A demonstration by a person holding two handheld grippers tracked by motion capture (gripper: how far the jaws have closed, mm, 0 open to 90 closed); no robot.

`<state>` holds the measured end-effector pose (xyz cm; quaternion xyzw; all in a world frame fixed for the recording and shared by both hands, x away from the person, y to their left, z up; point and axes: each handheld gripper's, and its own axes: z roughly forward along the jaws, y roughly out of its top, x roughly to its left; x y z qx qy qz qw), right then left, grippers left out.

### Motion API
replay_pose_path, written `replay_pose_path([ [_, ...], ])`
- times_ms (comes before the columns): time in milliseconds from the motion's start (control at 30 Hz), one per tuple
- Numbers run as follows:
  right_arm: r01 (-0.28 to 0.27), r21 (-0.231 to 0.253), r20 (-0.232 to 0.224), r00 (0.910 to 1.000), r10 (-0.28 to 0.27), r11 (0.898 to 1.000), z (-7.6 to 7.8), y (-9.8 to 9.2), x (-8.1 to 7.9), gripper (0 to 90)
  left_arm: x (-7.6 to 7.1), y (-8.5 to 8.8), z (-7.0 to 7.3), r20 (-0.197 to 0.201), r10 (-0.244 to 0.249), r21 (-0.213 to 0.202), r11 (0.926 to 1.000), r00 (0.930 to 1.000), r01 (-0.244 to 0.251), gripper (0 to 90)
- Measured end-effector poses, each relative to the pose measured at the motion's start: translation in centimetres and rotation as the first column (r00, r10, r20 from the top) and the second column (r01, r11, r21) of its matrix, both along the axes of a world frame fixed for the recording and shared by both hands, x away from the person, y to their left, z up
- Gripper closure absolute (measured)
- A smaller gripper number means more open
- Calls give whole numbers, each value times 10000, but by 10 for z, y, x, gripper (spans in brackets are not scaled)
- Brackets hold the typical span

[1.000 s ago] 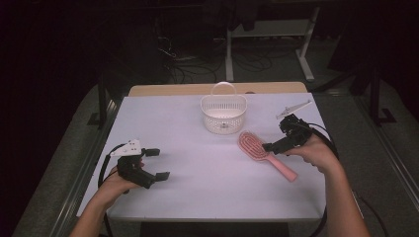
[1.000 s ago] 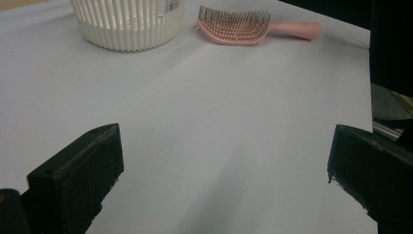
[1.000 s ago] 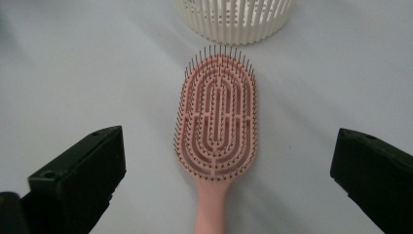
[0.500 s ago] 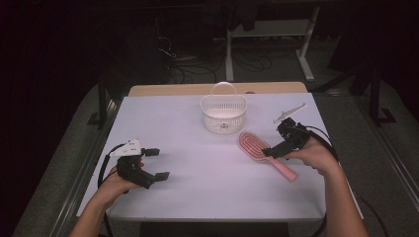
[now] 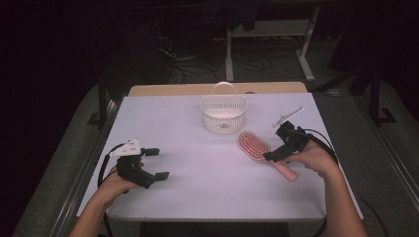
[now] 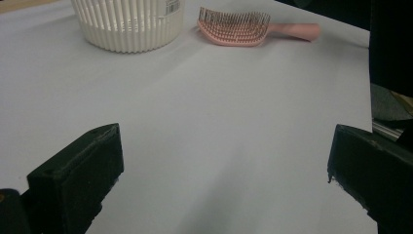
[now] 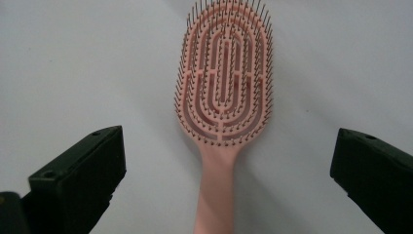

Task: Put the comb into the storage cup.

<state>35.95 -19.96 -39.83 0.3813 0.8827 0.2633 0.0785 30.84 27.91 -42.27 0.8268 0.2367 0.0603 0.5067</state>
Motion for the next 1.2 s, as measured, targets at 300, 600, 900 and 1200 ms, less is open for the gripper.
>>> replay_pose_path([
  [300, -2, -221, -175, 9998, -2, 9998, -4, 1, 1, 0, 0, 0, 0, -15, 5, -1, 10000, 10000, -5, 0],
  [600, -82, -664, -430, 9991, 53, 9978, -9, 5, 1, 9, 0, 0, -1, -12, -27, 23, 10000, 10000, 27, 0],
  [900, -24, -998, -728, 9973, -49, 9950, -13, 6, 2, 40, 0, 0, -1, 10, -51, 58, 10000, 10000, 51, 0],
  [1200, -31, -1319, -1006, 9949, -103, 9913, -17, 8, 3, 89, 0, -1, 0, 12, -46, 59, 10000, 10000, 46, 0],
])
